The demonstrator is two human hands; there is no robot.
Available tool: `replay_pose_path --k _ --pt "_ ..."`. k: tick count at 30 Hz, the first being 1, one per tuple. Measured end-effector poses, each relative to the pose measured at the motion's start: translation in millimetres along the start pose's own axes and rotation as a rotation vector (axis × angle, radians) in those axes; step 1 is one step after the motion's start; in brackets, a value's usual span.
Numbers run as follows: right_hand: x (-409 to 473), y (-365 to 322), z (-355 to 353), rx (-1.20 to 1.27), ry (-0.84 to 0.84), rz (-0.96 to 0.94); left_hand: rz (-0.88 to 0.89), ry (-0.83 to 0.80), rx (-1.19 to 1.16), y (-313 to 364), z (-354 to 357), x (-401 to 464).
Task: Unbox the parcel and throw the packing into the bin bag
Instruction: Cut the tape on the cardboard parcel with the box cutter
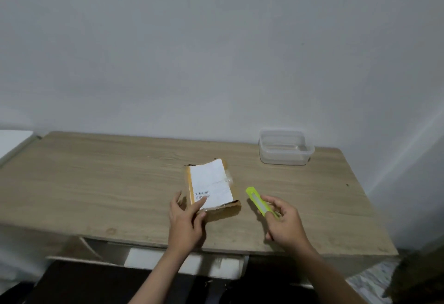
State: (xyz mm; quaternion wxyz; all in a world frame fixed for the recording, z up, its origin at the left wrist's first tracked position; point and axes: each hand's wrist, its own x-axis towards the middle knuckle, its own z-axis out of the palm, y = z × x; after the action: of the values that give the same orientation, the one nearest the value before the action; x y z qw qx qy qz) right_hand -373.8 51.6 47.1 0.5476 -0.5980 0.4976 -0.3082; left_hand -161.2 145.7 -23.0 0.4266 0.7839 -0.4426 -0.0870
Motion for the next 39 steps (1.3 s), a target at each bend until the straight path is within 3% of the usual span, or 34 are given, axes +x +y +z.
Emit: replay_pose_path --k 3,6,14,21,28,39 --pt "6.0 1.1 8.2 0.009 -0.052 -0.003 -0.135 0.262 0.012 -8.7 -7.4 -0.8" --pt "10.9 4.7 15.9 0.007 -0.086 -0.006 -0.278 0.396 -0.124 -3.2 -0.6 -6.2" --pt "27.6 14.1 30.2 0.004 -0.113 0.005 -0.349 0.073 -0.212 37.2 24.2 0.1" --pt "47.5 11.9 30.4 0.069 -0.077 0.018 -0.035 0.029 -0.232 -15.6 5.6 32.6" --pt "79.6 7.0 45.5 0.246 0.018 0.107 0.090 0.002 -0.230 -54.6 -7.9 71.9" --pt "160.7 3.6 72.0 -0.094 0.265 0.036 0.135 0.041 -0.177 -79.0 2.1 114.8"
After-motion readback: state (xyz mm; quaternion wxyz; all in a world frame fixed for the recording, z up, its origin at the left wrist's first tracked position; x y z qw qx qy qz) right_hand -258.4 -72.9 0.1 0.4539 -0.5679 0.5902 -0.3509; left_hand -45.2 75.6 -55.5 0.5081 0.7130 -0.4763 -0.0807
